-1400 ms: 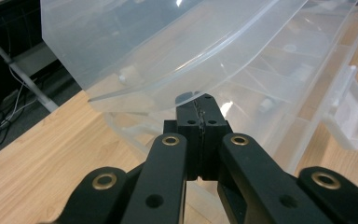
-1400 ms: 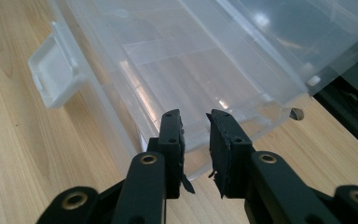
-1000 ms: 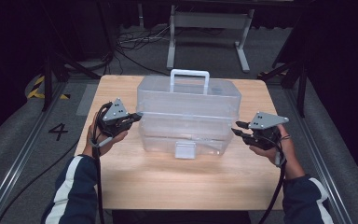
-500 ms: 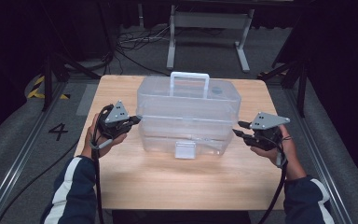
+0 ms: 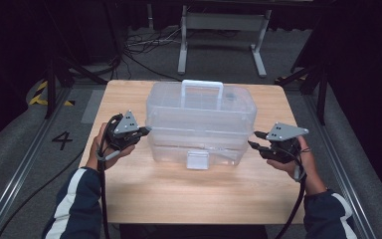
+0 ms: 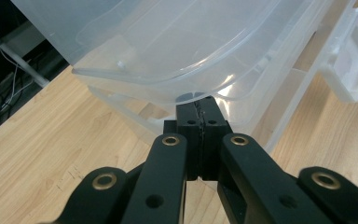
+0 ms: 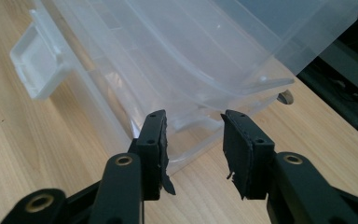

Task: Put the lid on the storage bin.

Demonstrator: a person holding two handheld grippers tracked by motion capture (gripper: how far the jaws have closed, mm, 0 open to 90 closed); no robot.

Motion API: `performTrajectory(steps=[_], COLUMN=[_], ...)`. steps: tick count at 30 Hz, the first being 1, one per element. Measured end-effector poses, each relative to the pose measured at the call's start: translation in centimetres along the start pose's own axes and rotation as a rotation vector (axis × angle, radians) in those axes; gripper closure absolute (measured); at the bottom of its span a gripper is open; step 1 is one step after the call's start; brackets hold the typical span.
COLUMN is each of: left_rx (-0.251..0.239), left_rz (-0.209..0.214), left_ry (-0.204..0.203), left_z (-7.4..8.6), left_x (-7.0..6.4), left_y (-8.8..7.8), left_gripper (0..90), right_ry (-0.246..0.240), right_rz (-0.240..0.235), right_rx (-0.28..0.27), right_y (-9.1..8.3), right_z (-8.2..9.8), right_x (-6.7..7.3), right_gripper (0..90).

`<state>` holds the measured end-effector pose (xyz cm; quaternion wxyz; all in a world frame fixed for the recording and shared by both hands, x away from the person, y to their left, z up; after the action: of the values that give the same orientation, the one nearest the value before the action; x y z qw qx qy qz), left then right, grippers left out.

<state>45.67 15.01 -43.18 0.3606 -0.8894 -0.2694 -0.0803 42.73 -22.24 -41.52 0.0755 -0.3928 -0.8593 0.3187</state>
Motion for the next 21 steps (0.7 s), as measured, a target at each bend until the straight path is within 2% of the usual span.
performTrajectory(steps=[7,16,21], left_rx=[0.013,0.043,0.090], left_rz=[0.004,0.012,0.016], left_ry=[0.001,-0.004,0.011], left_z=[0.3,1.1,1.8], left_x=[-0.2,-0.4,-0.8], left_y=[0.2,0.3,0.7], left_gripper=[90.0,90.0,90.0], right_ry=[0.002,0.012,0.019], right_rz=[-0.006,-0.011,-0.018], right_rx=[0.024,0.022,0.024], right_y=[0.0,0.1,0.1], right_z=[0.6,0.7,1.0], right_x=[0.2,0.4,0.8], right_gripper=[55.4,52.2,50.8])
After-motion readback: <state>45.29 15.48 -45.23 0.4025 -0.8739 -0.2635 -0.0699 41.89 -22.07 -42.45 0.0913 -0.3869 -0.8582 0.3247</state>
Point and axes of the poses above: each handheld gripper's, and its own axes: y roughly forward along the jaws, z roughly out of its underside, x roughly to its left, the point moved 8 cm from there along y, roughly forward along the jaws, and after that the axes turned 11 degrees about y, right-handed, at the moved point
